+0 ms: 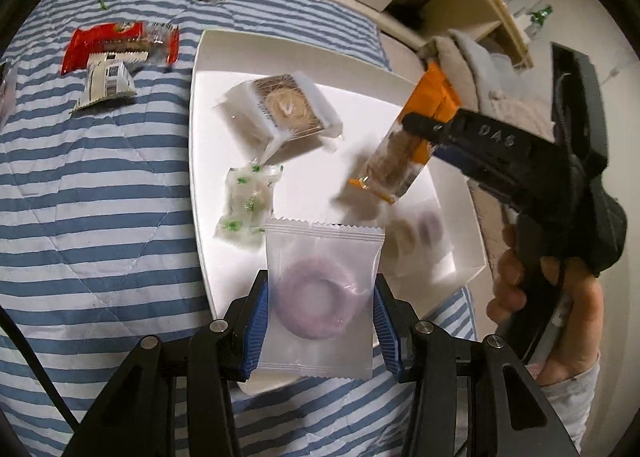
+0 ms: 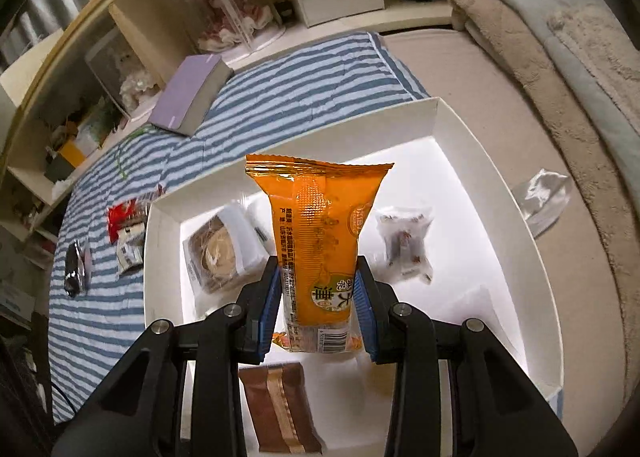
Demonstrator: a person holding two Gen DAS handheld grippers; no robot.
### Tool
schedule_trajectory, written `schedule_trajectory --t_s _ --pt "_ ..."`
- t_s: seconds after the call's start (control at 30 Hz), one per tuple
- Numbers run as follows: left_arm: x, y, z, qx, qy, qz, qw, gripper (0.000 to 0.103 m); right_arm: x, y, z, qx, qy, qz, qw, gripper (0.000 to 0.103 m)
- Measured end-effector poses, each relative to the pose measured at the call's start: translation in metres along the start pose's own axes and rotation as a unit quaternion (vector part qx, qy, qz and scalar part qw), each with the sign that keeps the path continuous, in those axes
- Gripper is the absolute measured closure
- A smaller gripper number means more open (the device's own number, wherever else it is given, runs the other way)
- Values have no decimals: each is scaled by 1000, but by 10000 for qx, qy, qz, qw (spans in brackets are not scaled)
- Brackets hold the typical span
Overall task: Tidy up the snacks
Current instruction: 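Carry both snacks into the white tray and open both grippers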
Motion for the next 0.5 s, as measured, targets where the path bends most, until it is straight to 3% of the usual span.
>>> schedule_trajectory --t_s 0.13,0.2,0.5 --pt "5 5 -9 119 1 71 9999 55 7 -2 4 50 -138 -126 9998 60" --pt "7 5 -10 193 -16 73 9998 53 8 -2 6 87 -135 -139 9998 50" --pt "-9 4 -6 323 -93 -78 9994 38 4 -1 19 69 -111 29 9999 46"
Point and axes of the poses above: each gripper's, at about its wrist camera, not at the fingertips, and z roughly against the way its jaws point, y to its left, x to its top, the point moved 10 cm from there along -z, roughly the way its jaws point, and after that the axes turned 1 degree about -z, right-handed, at the moved point
